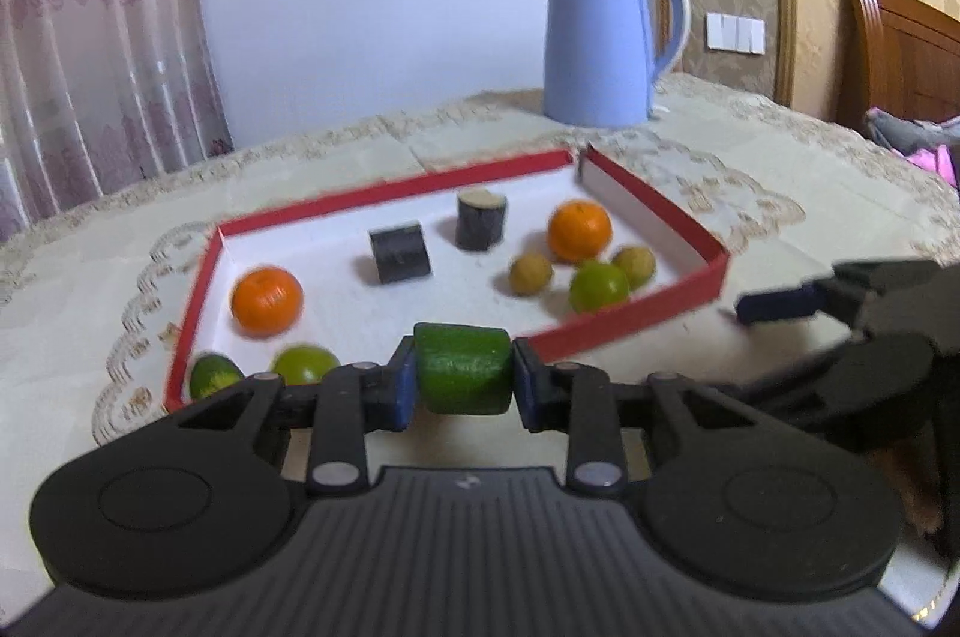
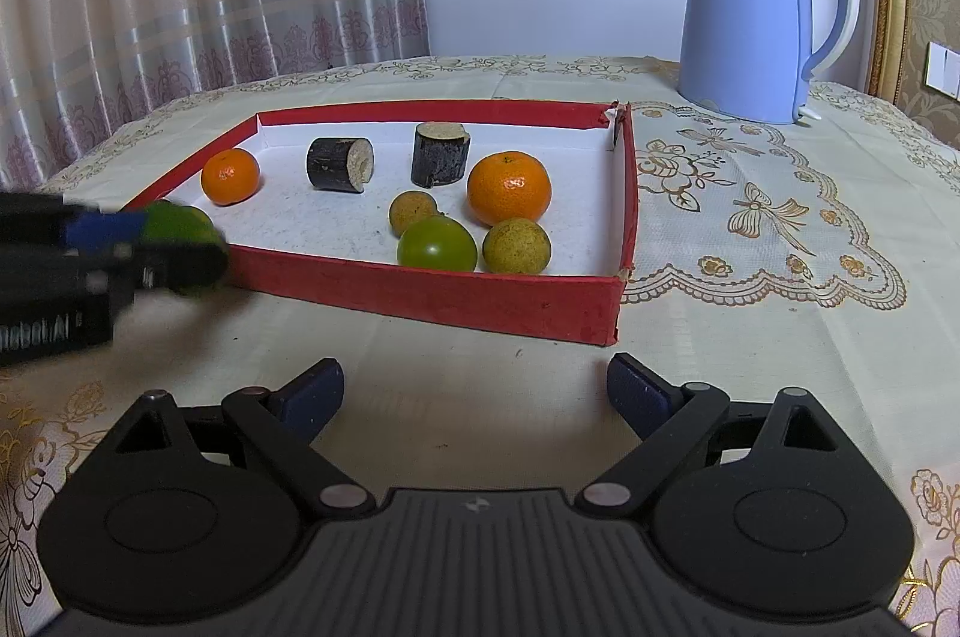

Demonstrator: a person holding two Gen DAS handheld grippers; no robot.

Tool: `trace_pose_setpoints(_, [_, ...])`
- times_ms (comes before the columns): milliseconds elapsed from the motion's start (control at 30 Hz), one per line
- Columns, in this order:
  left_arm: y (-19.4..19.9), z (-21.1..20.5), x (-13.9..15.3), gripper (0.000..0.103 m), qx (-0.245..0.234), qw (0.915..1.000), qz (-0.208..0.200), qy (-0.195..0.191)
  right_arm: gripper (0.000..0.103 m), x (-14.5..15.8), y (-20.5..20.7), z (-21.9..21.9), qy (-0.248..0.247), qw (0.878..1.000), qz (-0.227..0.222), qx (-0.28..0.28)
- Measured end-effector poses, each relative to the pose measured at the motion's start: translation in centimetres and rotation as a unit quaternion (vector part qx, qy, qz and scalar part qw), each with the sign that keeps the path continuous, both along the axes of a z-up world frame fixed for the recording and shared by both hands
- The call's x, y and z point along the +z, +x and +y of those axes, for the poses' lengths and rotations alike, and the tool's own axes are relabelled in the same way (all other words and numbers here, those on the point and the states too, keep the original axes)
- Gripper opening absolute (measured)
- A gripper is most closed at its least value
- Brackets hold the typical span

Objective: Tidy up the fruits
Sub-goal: 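Carry the green block into the tray and open the left tool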

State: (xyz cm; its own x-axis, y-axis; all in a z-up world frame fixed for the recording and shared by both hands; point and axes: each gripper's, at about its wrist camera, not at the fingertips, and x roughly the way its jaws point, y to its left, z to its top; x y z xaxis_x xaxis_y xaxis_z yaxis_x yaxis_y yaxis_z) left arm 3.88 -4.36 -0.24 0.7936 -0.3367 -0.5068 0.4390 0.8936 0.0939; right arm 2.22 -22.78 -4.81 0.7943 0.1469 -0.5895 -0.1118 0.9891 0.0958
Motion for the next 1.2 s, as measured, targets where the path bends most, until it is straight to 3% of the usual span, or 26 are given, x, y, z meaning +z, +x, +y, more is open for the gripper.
trace_pose_setpoints(333, [5.7,0.4,-0.3,0.029,0.079,0.9967,0.017,0.001,0.095,0.0,0.0,0.0,0.000,1.000,0.000,0.000])
trace_pose_setpoints(667, [8.9,0.8,-1.4,0.029,0.122,0.9919,0.033,0.006,0.096,-0.1,0.0,0.1,-0.003,1.000,0.001,0.000])
trace_pose_setpoints(1100, [10.0,0.2,-2.0,0.030,0.131,0.9907,0.032,0.016,0.096,-0.2,0.0,0.3,-0.011,1.000,0.002,0.001])
trace_pose_setpoints(1200, [9.9,0.3,-2.1,0.035,0.128,0.9912,0.031,0.015,0.096,-0.2,0.1,0.3,-0.013,1.000,0.002,0.002])
